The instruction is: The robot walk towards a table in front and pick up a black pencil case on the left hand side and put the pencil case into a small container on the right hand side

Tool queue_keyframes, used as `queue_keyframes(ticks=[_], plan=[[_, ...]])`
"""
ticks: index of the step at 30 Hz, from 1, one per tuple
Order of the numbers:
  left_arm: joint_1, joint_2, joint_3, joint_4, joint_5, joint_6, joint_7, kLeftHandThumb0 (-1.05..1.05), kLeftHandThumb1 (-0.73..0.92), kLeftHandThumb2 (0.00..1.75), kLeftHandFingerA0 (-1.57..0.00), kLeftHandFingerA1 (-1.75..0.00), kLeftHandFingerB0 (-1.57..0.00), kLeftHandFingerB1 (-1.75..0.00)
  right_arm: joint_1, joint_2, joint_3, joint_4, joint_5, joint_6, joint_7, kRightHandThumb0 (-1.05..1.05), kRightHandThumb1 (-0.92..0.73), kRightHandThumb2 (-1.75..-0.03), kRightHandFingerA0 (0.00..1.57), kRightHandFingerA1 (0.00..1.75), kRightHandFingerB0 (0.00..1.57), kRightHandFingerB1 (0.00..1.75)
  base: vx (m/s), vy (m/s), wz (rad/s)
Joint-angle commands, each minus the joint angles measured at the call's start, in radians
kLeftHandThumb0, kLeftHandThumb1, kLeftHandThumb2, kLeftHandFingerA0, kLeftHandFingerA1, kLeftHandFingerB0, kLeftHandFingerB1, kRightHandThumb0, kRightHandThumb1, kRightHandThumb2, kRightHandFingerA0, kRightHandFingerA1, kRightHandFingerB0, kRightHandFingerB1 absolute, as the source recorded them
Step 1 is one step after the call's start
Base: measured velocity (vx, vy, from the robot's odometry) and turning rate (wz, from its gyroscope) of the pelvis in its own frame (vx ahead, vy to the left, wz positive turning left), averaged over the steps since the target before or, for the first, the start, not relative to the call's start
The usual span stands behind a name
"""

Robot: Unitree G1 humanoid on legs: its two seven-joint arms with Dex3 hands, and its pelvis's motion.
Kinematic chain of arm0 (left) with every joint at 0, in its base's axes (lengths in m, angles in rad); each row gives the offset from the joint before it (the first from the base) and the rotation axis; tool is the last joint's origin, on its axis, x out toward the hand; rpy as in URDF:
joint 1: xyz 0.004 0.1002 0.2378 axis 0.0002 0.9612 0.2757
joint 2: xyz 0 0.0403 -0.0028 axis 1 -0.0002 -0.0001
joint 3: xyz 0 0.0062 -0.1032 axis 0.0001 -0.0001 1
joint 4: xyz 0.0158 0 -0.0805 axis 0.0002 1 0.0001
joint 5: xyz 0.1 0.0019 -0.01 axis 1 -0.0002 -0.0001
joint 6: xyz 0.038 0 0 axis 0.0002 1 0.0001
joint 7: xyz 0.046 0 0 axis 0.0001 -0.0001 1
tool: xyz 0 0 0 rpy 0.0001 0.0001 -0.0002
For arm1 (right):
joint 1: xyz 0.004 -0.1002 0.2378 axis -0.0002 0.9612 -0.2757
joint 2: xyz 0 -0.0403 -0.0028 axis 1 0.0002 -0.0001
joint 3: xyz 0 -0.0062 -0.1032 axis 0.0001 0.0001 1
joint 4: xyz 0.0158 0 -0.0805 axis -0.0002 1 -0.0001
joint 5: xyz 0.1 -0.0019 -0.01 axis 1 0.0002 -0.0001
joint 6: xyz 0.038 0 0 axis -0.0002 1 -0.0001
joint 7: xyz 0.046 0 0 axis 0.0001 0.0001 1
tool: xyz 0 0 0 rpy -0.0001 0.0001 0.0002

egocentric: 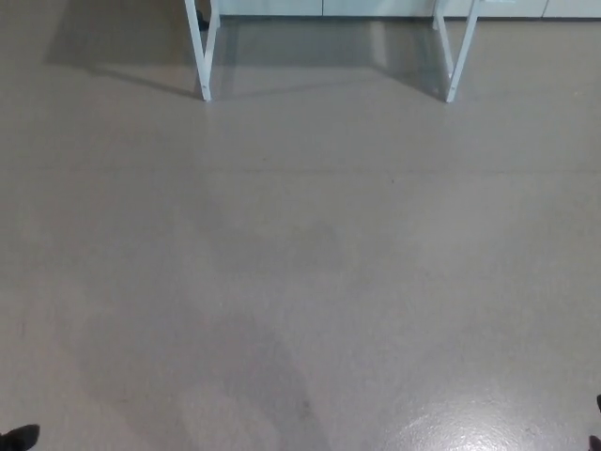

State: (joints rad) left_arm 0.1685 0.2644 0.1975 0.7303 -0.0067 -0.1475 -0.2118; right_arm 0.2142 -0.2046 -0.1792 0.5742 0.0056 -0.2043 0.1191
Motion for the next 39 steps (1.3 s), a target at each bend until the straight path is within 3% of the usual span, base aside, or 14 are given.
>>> queue_keyframes(ticks=[1,2,7,8,18,19,28,35,36,39], plan=[[0.043,-0.004,0.009,-0.053,-0.049,-0.029,-0.048,-0.50,0.45,0.70,-0.25,-0.43,-0.17,-0.39,0.031,-0.018,-0.007,0.006,0.021,-0.085,0.037,-0.56,-0.78,-0.64,0.37,0.44,0.30,0.36,0.00,0.000,0.00],[0.045,-0.004,0.009,-0.056,-0.050,-0.029,-0.049,-0.43,0.55,0.57,-0.30,-0.35,-0.21,-0.30,0.032,-0.018,-0.006,0.005,0.021,-0.085,0.037,-0.55,-0.78,-0.63,0.38,0.44,0.30,0.36,0.00,0.000,0.00],[0.053,0.008,-0.002,-0.068,-0.037,-0.027,-0.056,-0.44,0.56,0.58,-0.30,-0.35,-0.21,-0.30,0.026,-0.018,-0.009,0.032,0.026,-0.093,0.047,-0.51,-0.81,-0.64,0.35,0.42,0.28,0.35,0.00,0.000,0.00],[0.051,0.011,-0.006,-0.063,-0.028,-0.029,-0.051,-0.51,0.46,0.70,-0.24,-0.43,-0.18,-0.39,0.026,-0.018,-0.010,0.032,0.027,-0.094,0.049,-0.50,-0.82,-0.64,0.36,0.42,0.28,0.35,0.00,0.000,0.00],[0.130,0.007,-0.036,-0.040,0.005,-0.077,-0.037,-0.54,0.45,0.72,-0.27,-0.45,-0.17,-0.39,0.120,-0.028,-0.011,0.013,0.028,-0.114,0.075,-0.50,-0.82,-0.63,0.35,0.41,0.27,0.35,0.00,0.000,0.00],[0.140,0.006,-0.038,-0.032,0.003,-0.086,-0.035,-0.51,0.44,0.71,-0.28,-0.46,-0.18,-0.39,0.132,-0.029,-0.009,0.016,0.026,-0.120,0.077,-0.47,-0.60,-0.98,0.32,0.57,0.16,0.47,0.00,0.000,0.00],[0.110,0.016,-0.053,0.020,-0.001,-0.100,-0.040,-0.52,0.44,0.71,-0.24,-0.46,-0.15,-0.39,0.118,-0.031,-0.003,0.058,0.014,-0.155,0.060,-0.48,-0.60,-0.99,0.35,0.59,0.19,0.49,-0.06,-0.027,0.02],[0.107,0.020,-0.060,0.038,0.000,-0.126,-0.034,-0.53,0.45,0.72,-0.28,-0.47,-0.16,-0.40,0.113,-0.031,-0.010,0.070,0.037,-0.155,0.078,-0.47,-0.60,-0.98,0.34,0.59,0.18,0.49,0.10,0.262,-0.11],[0.106,0.022,-0.061,0.030,-0.001,-0.121,-0.032,-0.52,0.45,0.72,-0.27,-0.46,-0.16,-0.39,0.104,-0.030,-0.009,0.073,0.036,-0.156,0.077,-0.50,-0.82,-0.63,0.37,0.46,0.30,0.37,0.16,0.456,-0.23],[0.091,0.033,-0.073,0.007,0.017,-0.107,-0.019,-0.52,0.46,0.73,-0.28,-0.46,-0.18,-0.40,0.078,-0.033,-0.003,0.074,0.022,-0.147,0.065,-0.51,-0.82,-0.64,0.37,0.44,0.29,0.36,0.15,0.220,0.01]])
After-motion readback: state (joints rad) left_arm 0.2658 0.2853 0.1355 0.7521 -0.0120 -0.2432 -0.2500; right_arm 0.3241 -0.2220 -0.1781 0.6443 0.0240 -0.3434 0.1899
